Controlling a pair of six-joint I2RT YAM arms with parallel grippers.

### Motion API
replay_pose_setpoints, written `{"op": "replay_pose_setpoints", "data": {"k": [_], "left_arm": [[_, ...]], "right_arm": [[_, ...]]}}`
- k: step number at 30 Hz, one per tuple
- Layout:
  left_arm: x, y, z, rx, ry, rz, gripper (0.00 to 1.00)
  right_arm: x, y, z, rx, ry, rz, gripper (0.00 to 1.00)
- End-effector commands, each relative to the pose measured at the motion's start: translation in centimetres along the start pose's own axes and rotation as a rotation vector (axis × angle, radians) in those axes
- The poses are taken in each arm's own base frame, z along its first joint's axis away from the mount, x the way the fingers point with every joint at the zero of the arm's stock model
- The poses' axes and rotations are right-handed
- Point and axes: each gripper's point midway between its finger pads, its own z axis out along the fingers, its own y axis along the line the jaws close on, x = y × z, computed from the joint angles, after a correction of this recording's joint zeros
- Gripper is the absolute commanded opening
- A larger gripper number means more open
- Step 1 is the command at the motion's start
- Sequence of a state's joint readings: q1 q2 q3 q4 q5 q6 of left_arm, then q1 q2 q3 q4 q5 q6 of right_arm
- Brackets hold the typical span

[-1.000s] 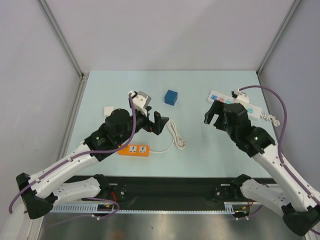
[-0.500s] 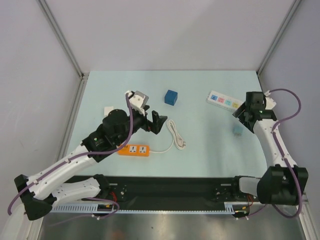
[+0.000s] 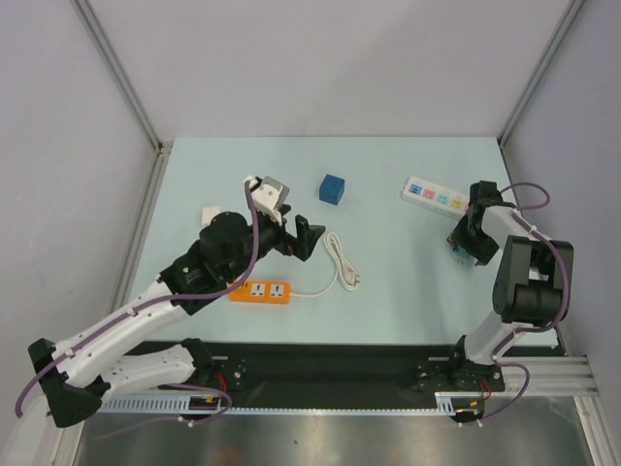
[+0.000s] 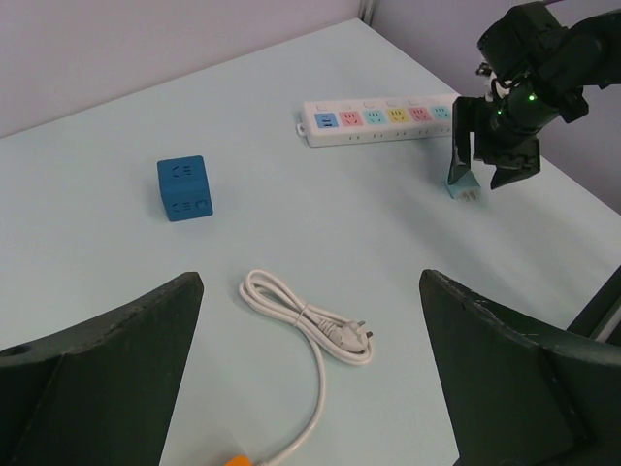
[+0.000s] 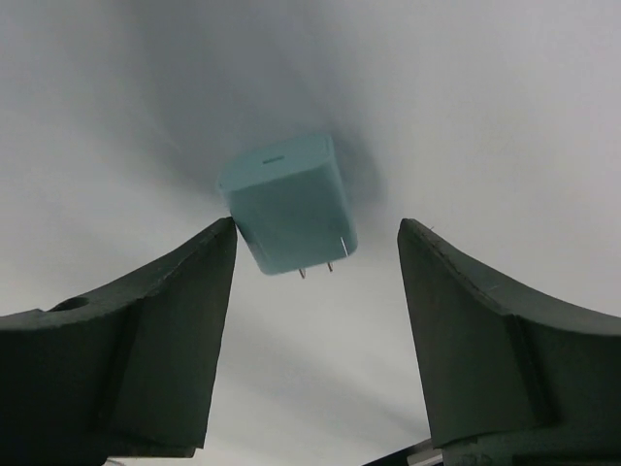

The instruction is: Insert the plug

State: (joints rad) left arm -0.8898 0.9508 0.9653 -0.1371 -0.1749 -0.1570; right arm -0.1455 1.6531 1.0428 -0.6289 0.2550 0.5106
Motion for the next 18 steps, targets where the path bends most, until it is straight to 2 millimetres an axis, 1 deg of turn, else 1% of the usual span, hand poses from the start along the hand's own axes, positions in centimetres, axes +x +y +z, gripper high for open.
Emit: {"op": "replay_pose_setpoints", "data": {"k": [1,4,8,9,10,11,12,13,14,15,17,18], "left_arm": [[-2.7,-0.5,-0.7,0.029,-0.073,-0.011,1.0],[-2.7,-0.7,-0.7,0.037,-0.075,-0.013,1.0],[-3.0,-0.7,-0.9,0.044,-0.084,0.017,1.0],[-3.1,-0.4,-1.1,0.032,-0.087,0.022,1.0],[-3.1,-0.2,-1.1,0.02,-0.09,0.026,1.0],[-3.3,0.4,-1.2,-0.011,-0.099,0.033,1.0],[-3.3,0.6,-1.3,-0.021,-0.1,0.037,1.0],[-3.2,0.8,-1.2,-0.031,-0.096,0.042,1.0],[-3.1,1.0,-1.2,-0.043,-0.096,0.042,1.0],[-3.1,1.0,-1.2,-0.045,-0.092,0.041,1.0],[-3.0,0.9,-1.0,-0.043,-0.086,0.032,1.0],[-2.7,0.9,-0.8,-0.043,-0.071,0.027,1.0]], "right_arm": [[-1.9,0.0,0.5,0.016,-0.045,-0.074,0.71],[-1.7,0.2,0.8,-0.003,-0.049,-0.11,0.67],[-1.4,2.0,0.6,-0.106,-0.043,-0.107,0.61],[-1.3,2.4,0.5,-0.12,-0.038,-0.106,0.54],[-0.9,2.9,0.4,-0.137,-0.028,-0.106,0.51],[0.1,4.3,-0.1,-0.201,-0.001,-0.126,0.48],[0.8,5.1,-0.5,-0.237,0.013,-0.144,0.4],[1.3,6.1,-1.0,-0.273,0.015,-0.141,0.36],[2.6,6.9,-1.7,-0.309,0.026,-0.159,0.33],[3.1,7.9,-2.4,-0.359,0.031,-0.15,0.3],[3.9,9.0,-3.9,-0.417,0.029,-0.112,0.27],[5.0,9.9,-4.5,-0.459,0.04,-0.127,0.25]]}}
